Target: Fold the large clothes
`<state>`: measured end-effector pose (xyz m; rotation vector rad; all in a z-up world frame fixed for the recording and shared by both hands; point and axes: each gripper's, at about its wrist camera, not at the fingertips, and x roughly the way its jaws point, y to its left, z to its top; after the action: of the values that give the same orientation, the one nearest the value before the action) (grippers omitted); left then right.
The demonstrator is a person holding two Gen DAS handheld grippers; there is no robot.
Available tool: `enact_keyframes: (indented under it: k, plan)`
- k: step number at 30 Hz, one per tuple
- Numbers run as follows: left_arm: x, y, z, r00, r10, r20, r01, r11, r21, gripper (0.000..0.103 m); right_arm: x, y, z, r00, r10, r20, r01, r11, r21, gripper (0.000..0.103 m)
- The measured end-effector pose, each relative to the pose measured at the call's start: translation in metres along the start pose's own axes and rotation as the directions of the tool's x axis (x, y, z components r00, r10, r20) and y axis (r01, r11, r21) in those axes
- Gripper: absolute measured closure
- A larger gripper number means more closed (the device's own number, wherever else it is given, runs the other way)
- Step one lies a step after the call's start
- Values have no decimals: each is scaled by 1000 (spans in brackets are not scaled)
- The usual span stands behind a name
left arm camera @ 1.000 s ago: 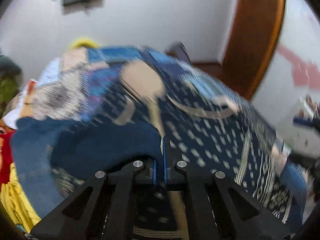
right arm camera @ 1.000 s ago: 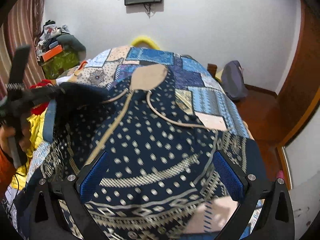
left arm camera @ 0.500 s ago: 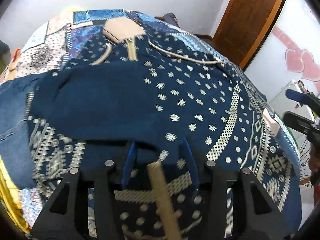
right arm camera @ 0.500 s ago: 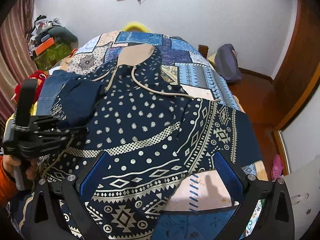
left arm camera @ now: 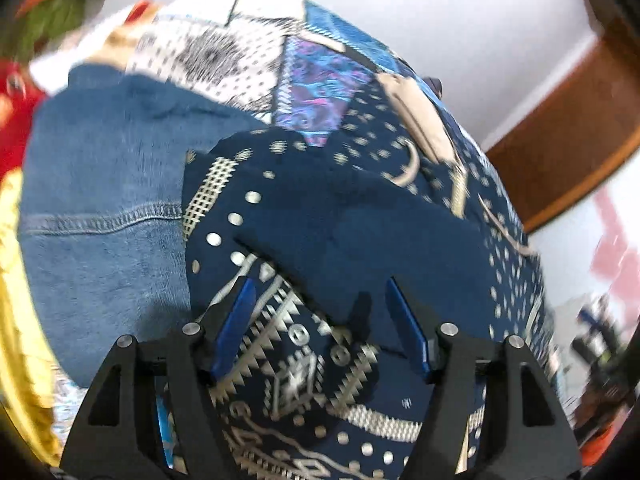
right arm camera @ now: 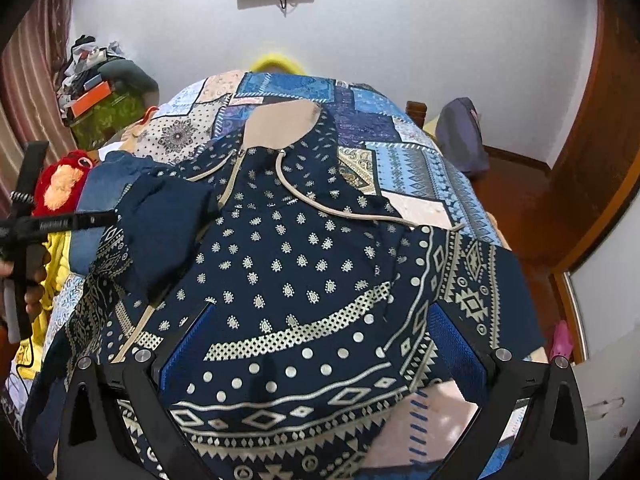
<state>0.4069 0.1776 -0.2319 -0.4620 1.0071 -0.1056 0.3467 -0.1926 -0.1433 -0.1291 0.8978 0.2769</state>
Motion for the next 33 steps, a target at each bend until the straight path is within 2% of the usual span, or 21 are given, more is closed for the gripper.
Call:
enact_keyframes:
  k: [4, 7, 9, 10, 12, 14, 16, 18, 21, 24, 28, 30, 33]
  plan:
    - [21, 22, 9, 998, -68, 8, 68, 992, -106, 37, 15, -3, 0, 1000, -5, -24, 5, 1000, 8, 0]
    - [32, 26, 17, 997, -70, 17, 72, 988, -133, 43, 23, -8, -2, 999, -19, -34, 20, 1000, 10, 0]
    - [36, 25, 20, 999, -24, 28, 27, 992, -127, 57, 24, -11, -2, 999, -30, -34, 30, 1000, 8, 0]
    - [35, 24, 21, 999, -7, 36, 11, 994, -111, 60, 24, -13, -3, 999, -34, -32, 35, 999, 8, 0]
    - [30, 11, 23, 998, 18, 54, -16, 999, -49, 88, 23, -16, -4, 999, -36, -29, 37, 999, 10, 0]
    - [23, -4, 25, 994, 75, 75, -76, 997, 1, 94, 20, -21, -5, 999, -39, -28, 40, 999, 16, 0]
    - [8, -28, 28, 986, 117, 119, -126, 989, 75, 95, 16, -26, -7, 999, -39, -25, 40, 999, 28, 0]
    - [-8, -52, 31, 978, 124, 165, -147, 979, 139, 95, 12, -30, -7, 999, -37, -20, 38, 998, 41, 0]
    - [-39, -104, 35, 968, 86, 237, -143, 961, 236, 95, -1, -39, -10, 999, -37, 1, 37, 997, 63, 0]
    - [-62, -157, 38, 962, 11, 273, -102, 942, 319, 95, -14, -49, -13, 999, -41, 20, 39, 996, 83, 0]
    - [-73, -221, 29, 964, -93, 248, -16, 914, 406, 95, -32, -63, -20, 998, -46, 37, 42, 993, 107, 0]
    - [-66, -251, 22, 971, -149, 188, 54, 900, 433, 95, -40, -71, -24, 998, -53, 44, 47, 992, 117, 0]
    - [-40, -286, 7, 981, -150, 123, 77, 884, 461, 95, -52, -84, -32, 996, -75, 44, 69, 989, 133, 0]
